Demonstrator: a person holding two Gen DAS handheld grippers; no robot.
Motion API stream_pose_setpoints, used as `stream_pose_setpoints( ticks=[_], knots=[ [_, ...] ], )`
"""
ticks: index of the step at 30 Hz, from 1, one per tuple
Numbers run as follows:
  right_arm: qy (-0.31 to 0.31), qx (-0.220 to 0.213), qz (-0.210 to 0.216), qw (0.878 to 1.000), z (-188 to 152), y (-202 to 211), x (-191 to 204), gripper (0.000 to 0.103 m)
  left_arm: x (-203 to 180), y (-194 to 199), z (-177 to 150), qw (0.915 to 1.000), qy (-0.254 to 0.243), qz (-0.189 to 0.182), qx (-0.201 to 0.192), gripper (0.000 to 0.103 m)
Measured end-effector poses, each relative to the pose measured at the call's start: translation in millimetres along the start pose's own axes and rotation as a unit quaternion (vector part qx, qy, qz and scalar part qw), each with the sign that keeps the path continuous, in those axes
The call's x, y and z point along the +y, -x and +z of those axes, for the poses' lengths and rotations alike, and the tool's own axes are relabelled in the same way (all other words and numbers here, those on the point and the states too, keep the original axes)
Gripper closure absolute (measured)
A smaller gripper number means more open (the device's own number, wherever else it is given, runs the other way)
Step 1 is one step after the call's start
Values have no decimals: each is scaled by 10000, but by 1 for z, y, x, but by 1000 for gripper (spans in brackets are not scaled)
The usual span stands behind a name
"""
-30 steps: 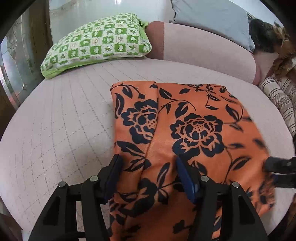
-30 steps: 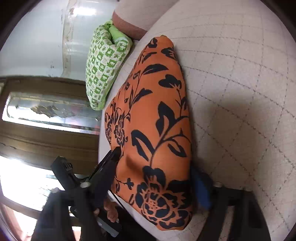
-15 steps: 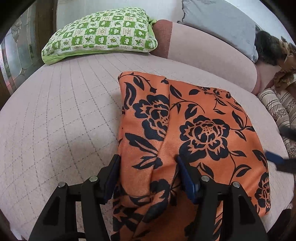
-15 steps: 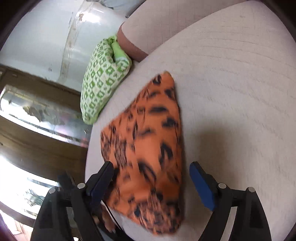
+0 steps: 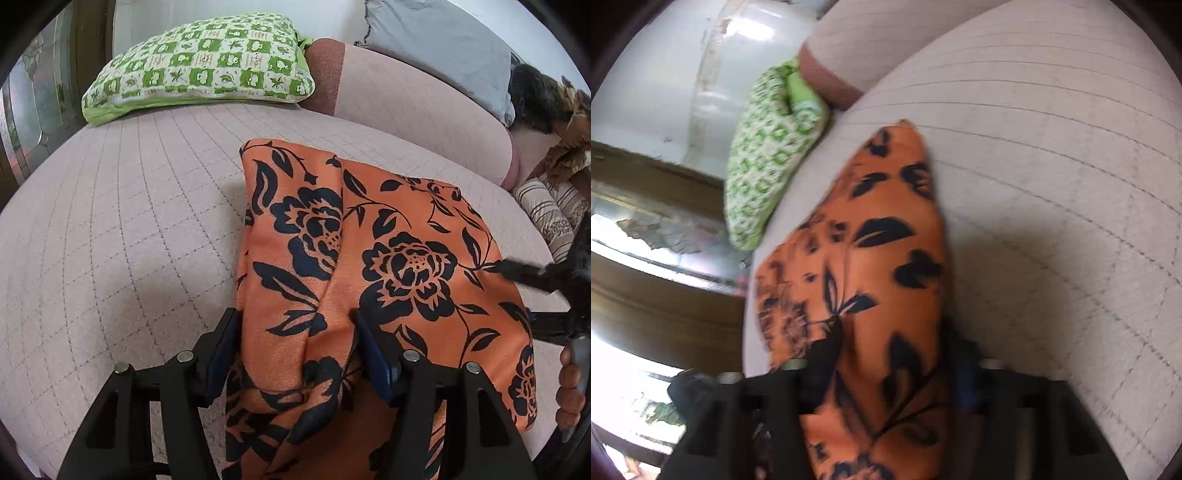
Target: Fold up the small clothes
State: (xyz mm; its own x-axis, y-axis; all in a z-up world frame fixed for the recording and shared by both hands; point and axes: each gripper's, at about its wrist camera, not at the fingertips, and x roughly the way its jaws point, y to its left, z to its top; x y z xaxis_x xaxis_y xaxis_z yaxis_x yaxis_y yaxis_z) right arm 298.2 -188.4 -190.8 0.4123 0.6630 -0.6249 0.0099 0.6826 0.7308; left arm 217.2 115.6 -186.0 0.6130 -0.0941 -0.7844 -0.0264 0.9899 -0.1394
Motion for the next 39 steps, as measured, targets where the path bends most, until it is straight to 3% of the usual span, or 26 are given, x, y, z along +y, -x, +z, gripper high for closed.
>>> stream_pose_setpoints(
  ticks=[3,9,10,11,12,15,19,21,22,24,26,27,28,29,32,35,38,39],
  knots=[
    [53,-232,-68,9997,16,8,4,24,0,0,0,10000,-5,20,-3,38],
    [-312,57,-12,9995,56,-30,-7,23,-1,0,0,10000,31,-17,8,38],
    [-272,64,-14,9996,57,-32,-8,26,-1,0,0,10000,36,-18,10,38],
    [-218,79,-135,9996,57,-34,-6,53,1,0,0,10000,57,-41,14,38],
    [-215,82,-123,9997,54,-29,-8,63,1,0,0,10000,69,-50,22,38],
    [-51,135,-486,9987,46,-30,-20,64,0,0,0,10000,67,-51,22,37],
    [507,-160,-865,9948,40,-9,13,50,9,9,1,9990,359,-257,-72,37],
    [889,-468,-1052,9894,30,10,35,47,20,24,2,9966,610,-422,-349,37],
    [1035,-575,-996,9880,25,18,44,47,24,35,3,9952,693,-336,-607,37],
    [1397,-585,-755,9856,9,30,64,42,28,39,4,9950,686,-142,-716,37],
    [1511,-403,-507,9864,-5,28,70,32,32,18,1,9973,718,-54,-157,37],
    [1406,-118,-501,9887,-11,16,63,28,37,3,-2,9960,847,-186,206,37],
    [1260,231,-688,9894,-13,-2,49,27,41,0,-3,9941,1008,-312,262,37],
    [1192,277,-744,9897,-15,-8,41,28,41,5,2,9944,957,-374,241,39],
    [1358,52,-577,9890,-16,9,56,28,40,31,23,9939,840,-689,-207,41],
    [1707,189,-701,9826,-23,8,69,28,47,28,59,9925,801,-846,-369,41],
    [1948,177,-834,9771,-35,2,69,27,56,-14,92,9892,955,-1084,255,44],
    [1988,119,-835,9764,-38,1,67,27,57,-31,102,9864,956,-1243,497,59]
  ],
)
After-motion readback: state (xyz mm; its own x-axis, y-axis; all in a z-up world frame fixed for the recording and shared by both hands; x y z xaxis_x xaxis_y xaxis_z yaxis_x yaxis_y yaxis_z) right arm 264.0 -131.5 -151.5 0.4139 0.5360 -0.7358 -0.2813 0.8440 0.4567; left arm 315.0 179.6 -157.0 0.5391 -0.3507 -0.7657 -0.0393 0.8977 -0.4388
